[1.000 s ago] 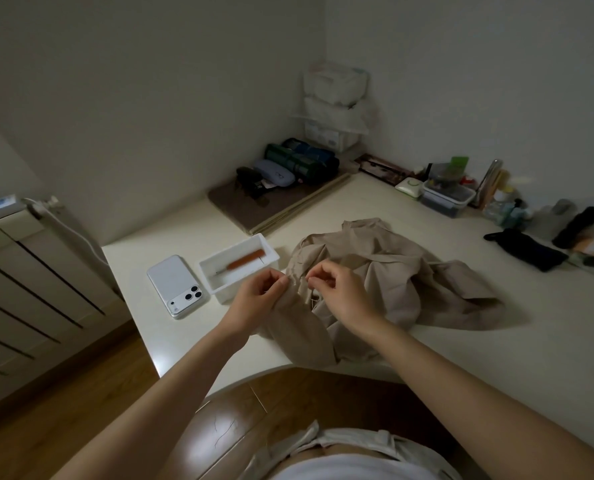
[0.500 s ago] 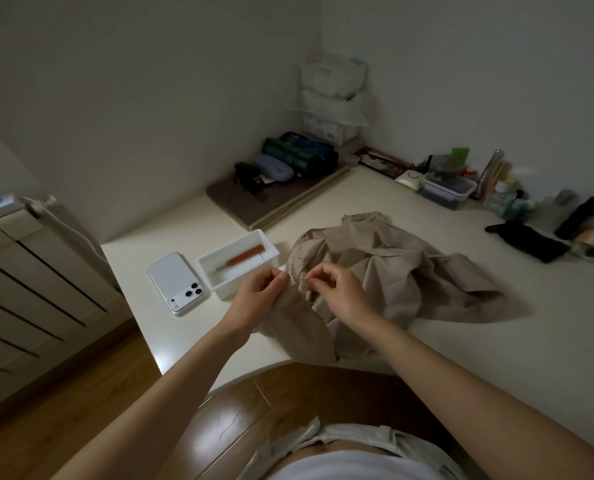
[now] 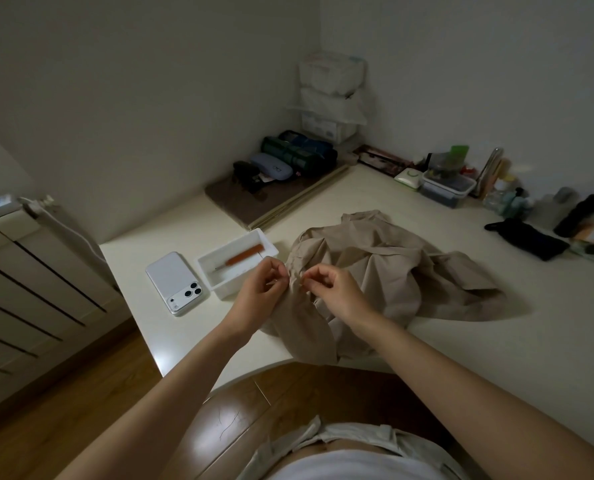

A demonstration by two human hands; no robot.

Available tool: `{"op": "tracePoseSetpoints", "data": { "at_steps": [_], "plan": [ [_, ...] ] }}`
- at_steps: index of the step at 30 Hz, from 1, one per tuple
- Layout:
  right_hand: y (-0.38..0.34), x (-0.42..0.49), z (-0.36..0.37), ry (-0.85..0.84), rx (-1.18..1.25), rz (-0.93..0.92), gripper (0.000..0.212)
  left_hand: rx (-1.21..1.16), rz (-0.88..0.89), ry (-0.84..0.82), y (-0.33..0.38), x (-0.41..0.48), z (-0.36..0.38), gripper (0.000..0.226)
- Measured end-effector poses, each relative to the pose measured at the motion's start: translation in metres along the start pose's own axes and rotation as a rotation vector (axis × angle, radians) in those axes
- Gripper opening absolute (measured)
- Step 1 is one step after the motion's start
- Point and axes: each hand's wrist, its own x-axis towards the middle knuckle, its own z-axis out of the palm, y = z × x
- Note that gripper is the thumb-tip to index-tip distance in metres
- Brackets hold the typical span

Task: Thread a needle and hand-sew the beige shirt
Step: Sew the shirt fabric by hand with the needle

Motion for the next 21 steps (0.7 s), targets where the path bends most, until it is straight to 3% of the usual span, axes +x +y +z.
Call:
{"op": "tracePoseSetpoints", "data": {
  "at_steps": [8, 13, 21],
  "plan": [
    [-0.0009, -0.0003, 0.0008, 0.000, 0.096, 0.043, 0.011, -0.056, 0.005, -0.009, 0.0020, -0.0007, 0.0004, 0.025],
    [-0.0012, -0.0009, 0.0016, -0.009, 0.139, 0.076, 0.015, -0.061, 0.014, -0.038, 0.0012, -0.0008, 0.0000, 0.013],
    [-0.0028, -0.0040, 0.0067, 0.031, 0.156, 0.103, 0.014, -0.206, -0.094, 0.030, -0.0034, 0.0026, 0.0001, 0.022]
  ]
}}
